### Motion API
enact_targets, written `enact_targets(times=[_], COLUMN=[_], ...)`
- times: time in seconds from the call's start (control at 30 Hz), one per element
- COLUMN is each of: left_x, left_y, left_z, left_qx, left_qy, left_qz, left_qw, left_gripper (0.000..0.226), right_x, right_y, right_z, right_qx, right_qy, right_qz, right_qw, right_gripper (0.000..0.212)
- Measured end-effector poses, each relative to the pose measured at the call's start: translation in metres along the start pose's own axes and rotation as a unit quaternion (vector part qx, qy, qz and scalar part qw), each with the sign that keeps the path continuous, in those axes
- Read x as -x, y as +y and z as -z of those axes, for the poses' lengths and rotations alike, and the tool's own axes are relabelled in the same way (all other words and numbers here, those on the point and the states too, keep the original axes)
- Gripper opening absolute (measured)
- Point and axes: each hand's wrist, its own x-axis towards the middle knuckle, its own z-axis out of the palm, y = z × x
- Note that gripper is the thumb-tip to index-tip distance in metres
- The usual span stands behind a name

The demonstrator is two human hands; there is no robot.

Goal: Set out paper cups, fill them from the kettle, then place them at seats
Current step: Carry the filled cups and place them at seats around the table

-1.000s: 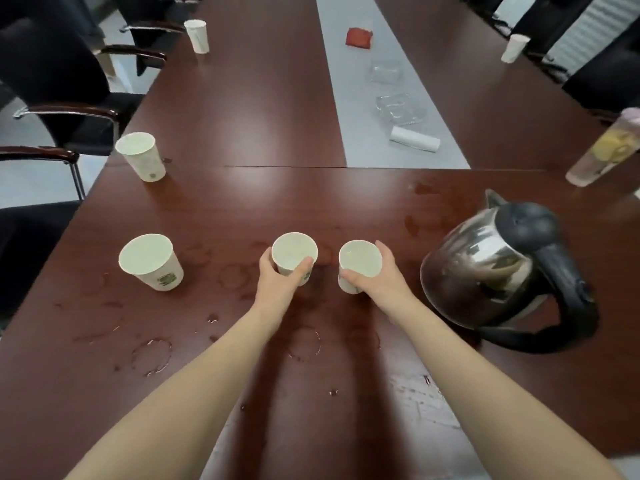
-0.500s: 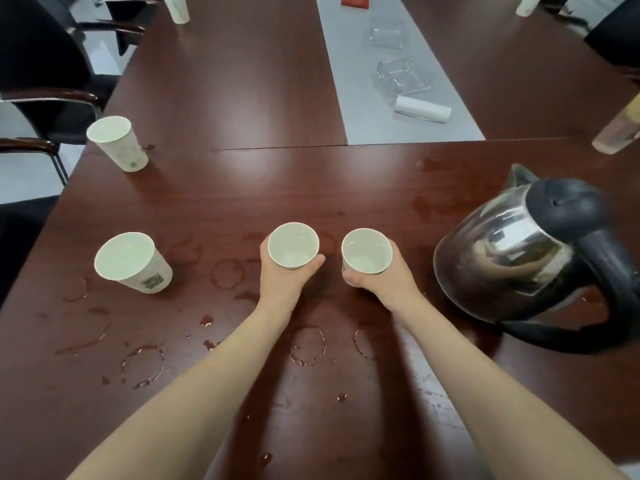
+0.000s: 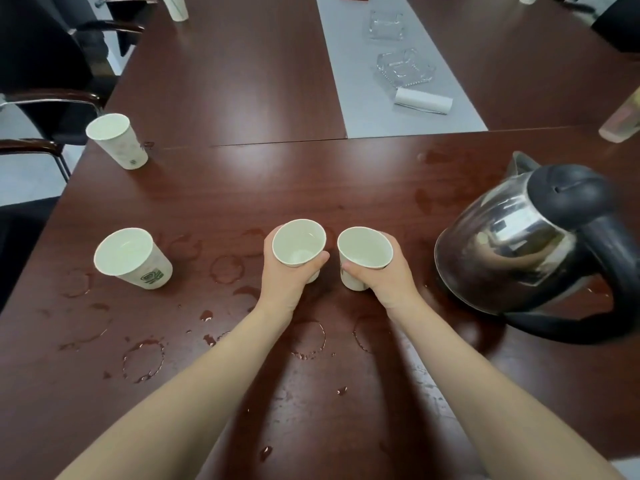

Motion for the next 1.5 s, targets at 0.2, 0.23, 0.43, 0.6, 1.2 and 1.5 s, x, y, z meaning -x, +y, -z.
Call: enact_targets(times=[0.2,0.23,0.43,0.6,1.2,1.5], left_x=[0.009,0.009,0.013,0.019,0.084,0.169], left_y=[0.003,0.004,0.020,0.053,0.189,0.208], left_z=[-0.002,-0.001,0.001,-0.004,-0.072,-0.159], left_qx=[0.004,0.008,0.028,0.014,0.033,0.060], left_qy=[-0.034,-0.037,-0.063,-0.069,-0.257,-0.380], left_qz=[-0.014,-0.015,-0.024,-0.062,-0.122,-0.117], left_qw=[0.999,0.999,0.997,0.996,0.958,0.916], left_gripper=[0.059,0.058,0.063,0.079,0.035,0.093], right_x=[0.008,0.009,0.017,0.033,0.152,0.237], right_y=[-0.003,-0.006,-0.028,-0.061,-0.184,-0.174], right_z=[-0.003,-0.002,0.006,0.020,0.120,0.217], right_qx=[-0.027,-0.031,-0.069,-0.091,-0.135,-0.143], right_qy=[0.003,-0.002,-0.028,-0.028,0.080,0.196], right_qz=[0.017,0.025,0.045,0.064,0.165,0.135], right_qw=[0.999,0.999,0.996,0.993,0.974,0.961], right_gripper=[0.083,0.083,0.060,0.049,0.037,0.074])
